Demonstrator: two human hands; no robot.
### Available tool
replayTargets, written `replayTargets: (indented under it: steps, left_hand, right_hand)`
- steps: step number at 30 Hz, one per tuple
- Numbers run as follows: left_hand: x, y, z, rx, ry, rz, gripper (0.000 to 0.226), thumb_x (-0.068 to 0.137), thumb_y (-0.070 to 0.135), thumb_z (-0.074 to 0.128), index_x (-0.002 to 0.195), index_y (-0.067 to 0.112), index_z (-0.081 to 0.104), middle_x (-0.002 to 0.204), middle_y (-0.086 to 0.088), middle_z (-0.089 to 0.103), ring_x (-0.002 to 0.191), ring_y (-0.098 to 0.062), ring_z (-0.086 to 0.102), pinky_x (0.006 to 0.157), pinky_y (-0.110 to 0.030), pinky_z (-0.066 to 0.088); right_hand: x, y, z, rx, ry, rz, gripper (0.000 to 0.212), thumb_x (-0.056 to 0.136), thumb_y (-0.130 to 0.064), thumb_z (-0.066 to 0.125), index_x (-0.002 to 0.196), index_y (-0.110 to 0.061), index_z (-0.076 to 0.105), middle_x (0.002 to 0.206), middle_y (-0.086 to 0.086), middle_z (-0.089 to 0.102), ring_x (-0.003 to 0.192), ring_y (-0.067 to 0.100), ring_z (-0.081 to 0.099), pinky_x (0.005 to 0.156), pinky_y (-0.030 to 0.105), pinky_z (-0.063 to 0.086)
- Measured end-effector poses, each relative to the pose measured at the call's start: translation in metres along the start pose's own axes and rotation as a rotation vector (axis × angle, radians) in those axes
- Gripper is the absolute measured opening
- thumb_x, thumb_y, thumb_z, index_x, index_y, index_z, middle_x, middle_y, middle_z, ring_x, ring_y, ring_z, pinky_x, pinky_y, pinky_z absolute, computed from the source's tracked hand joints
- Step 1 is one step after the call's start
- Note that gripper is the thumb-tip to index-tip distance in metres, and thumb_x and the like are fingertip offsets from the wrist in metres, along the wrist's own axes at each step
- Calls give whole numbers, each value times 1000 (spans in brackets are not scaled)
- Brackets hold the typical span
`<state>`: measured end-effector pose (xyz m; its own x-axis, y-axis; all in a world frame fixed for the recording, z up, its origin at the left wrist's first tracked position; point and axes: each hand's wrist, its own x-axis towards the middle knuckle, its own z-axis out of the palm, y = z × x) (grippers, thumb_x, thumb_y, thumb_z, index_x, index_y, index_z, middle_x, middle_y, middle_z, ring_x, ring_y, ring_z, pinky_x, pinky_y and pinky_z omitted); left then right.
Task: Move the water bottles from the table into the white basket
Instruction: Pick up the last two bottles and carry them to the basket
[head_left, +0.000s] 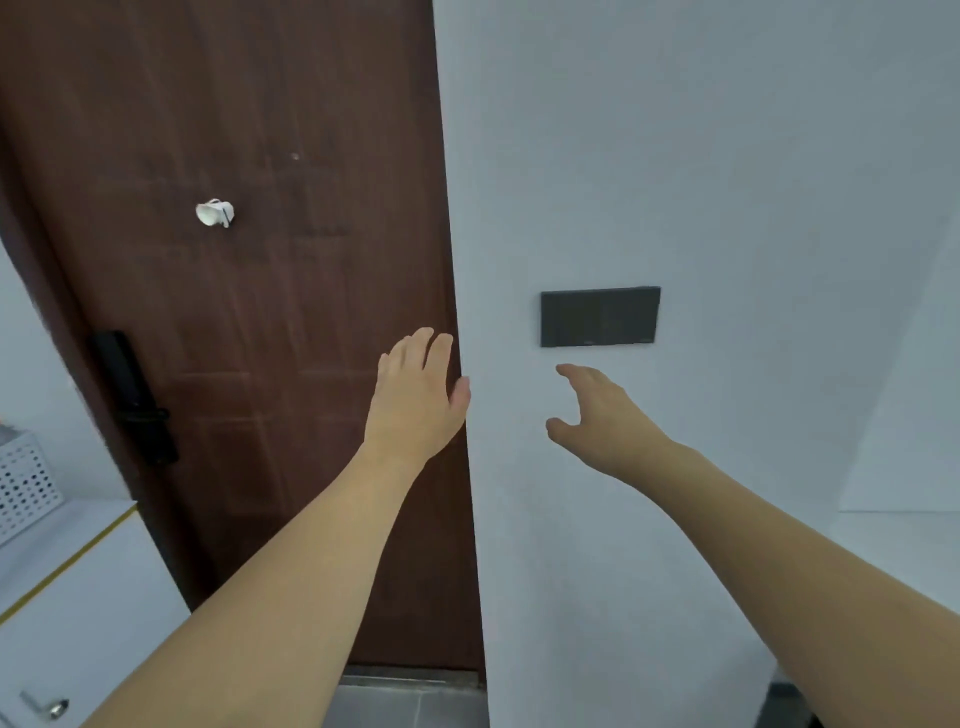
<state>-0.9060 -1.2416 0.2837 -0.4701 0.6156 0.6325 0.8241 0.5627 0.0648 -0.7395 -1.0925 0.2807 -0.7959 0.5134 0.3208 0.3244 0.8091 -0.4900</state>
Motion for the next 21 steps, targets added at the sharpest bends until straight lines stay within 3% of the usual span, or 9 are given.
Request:
replayTargets:
  steps: [4, 14, 21]
  left_hand:
    - [-4, 51, -2, 24, -16, 69, 54, 99, 37, 47, 144, 7, 43, 150, -16, 42, 137, -35, 40, 115, -50, 32]
    - [3, 163, 17, -55, -79, 100, 56, 102, 38, 42, 149, 10, 36, 156, -15, 34, 143, -34, 31, 118, -46, 27]
    - [-6, 285, 9, -52, -38, 128, 56, 101, 36, 45, 149, 8, 37, 155, -17, 34, 142, -36, 29, 119, -45, 25]
  right_hand:
    - [-23, 33, -32, -14, -5, 15, 69, 91, -29, 55, 151, -18, 23, 157, -1, 23, 141, 20, 24, 109, 35, 28]
    - [-81, 133, -117, -69, 64, 154, 68, 90, -27, 56, 150, -15, 26, 156, 0, 26, 140, 21, 26, 110, 35, 28]
    - [-135, 207, -177, -46, 94, 99, 68, 90, -27, 56, 150, -17, 26, 156, -1, 26, 141, 21, 25, 110, 34, 28]
